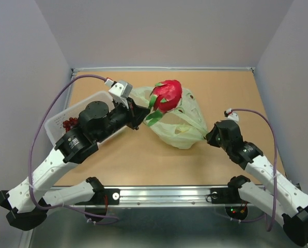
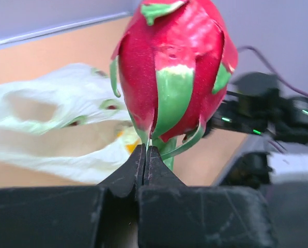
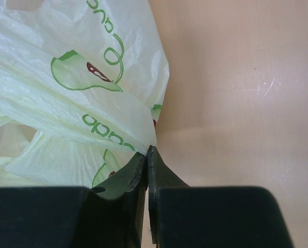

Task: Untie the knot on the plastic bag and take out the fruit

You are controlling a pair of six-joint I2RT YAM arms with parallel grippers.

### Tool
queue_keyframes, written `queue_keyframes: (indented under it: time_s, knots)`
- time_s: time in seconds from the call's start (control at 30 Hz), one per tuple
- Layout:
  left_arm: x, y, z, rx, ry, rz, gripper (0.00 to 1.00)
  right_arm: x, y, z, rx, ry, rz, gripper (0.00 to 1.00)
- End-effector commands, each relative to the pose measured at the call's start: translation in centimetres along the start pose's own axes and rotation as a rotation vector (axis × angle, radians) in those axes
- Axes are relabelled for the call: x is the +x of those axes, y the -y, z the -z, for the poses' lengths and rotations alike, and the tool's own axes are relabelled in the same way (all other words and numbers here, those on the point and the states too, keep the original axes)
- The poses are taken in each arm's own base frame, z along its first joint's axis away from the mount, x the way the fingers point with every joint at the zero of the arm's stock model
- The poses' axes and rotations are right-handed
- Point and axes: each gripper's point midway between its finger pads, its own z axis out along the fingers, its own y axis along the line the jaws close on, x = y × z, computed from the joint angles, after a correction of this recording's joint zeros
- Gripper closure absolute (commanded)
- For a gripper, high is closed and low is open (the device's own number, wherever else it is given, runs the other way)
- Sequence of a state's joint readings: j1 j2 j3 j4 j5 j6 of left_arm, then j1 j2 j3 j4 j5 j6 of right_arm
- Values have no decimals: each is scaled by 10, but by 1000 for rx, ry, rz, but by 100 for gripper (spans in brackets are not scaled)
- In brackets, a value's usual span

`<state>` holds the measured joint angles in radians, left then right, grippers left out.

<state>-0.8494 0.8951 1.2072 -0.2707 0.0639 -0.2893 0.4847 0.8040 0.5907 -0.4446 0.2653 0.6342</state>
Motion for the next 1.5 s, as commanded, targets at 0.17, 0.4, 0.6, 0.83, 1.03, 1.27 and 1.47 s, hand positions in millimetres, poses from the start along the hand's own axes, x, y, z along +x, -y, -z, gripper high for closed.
queue_keyframes:
  time_s: [0.17, 0.4, 0.6, 0.83, 1.03, 1.27, 1.47]
  knots:
    - [-2, -191, 84, -1008, 182, 190, 100, 2, 4, 5, -14, 28, -38, 91]
    - [68, -262, 147, -1309, 194, 259, 100, 2, 5, 8, -21, 33, -37, 91]
    - [105, -288, 175, -1440, 195, 298, 78, 5, 3, 8, -32, 15, -23, 91]
    - [91, -283, 174, -1405, 221, 277, 4, 6, 3, 8, -35, 11, -8, 91]
    - [70, -259, 143, -1185, 181, 271, 2, 8, 4, 5, -24, -3, 0, 91]
    - [65, -191, 69, -718, 81, 328, 3, 20, 6, 1, -26, -44, 4, 91]
    - [48, -101, 9, -418, 22, 292, 6, 30, 10, 0, -23, -67, -4, 91]
